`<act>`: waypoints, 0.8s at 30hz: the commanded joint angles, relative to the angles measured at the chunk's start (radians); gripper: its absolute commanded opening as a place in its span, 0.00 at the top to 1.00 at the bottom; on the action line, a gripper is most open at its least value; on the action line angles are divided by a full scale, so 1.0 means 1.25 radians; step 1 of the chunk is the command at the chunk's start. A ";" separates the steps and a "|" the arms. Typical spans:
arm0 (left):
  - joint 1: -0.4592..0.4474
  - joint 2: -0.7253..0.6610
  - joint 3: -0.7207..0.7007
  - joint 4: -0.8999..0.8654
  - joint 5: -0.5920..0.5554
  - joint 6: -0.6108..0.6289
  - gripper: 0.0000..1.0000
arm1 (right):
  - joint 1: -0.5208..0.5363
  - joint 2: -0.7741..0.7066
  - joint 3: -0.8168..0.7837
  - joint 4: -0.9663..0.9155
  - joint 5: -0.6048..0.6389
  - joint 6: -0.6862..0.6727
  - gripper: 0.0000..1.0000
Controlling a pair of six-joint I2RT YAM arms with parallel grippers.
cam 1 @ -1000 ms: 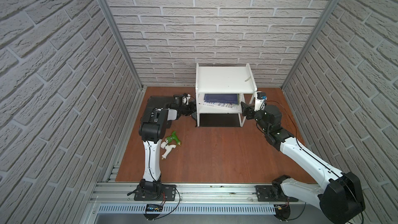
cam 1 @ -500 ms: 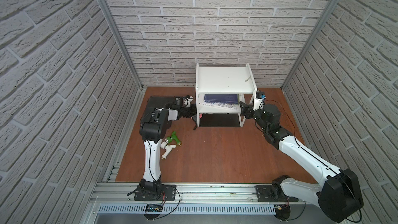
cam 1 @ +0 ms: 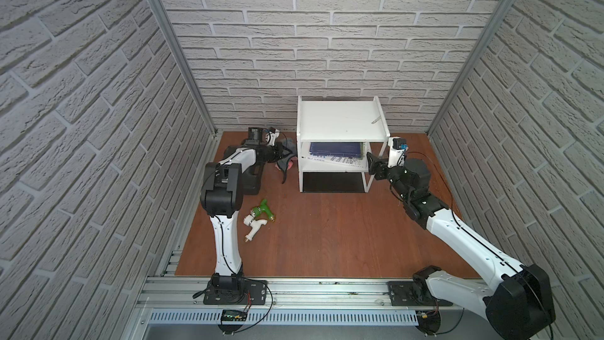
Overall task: Wipe the bookshelf clean with a cloth
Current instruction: Wipe the dust from the shelf.
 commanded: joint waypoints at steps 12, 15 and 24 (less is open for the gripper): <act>-0.005 -0.098 -0.274 0.098 -0.041 0.008 1.00 | -0.004 -0.006 -0.036 0.012 -0.070 0.073 0.19; -0.024 -0.237 -0.414 0.121 -0.004 0.011 1.00 | -0.004 -0.023 -0.047 0.022 -0.049 0.087 0.19; -0.034 -0.587 -0.523 -0.024 -0.257 0.026 1.00 | -0.010 -0.123 -0.103 0.090 0.001 0.030 0.18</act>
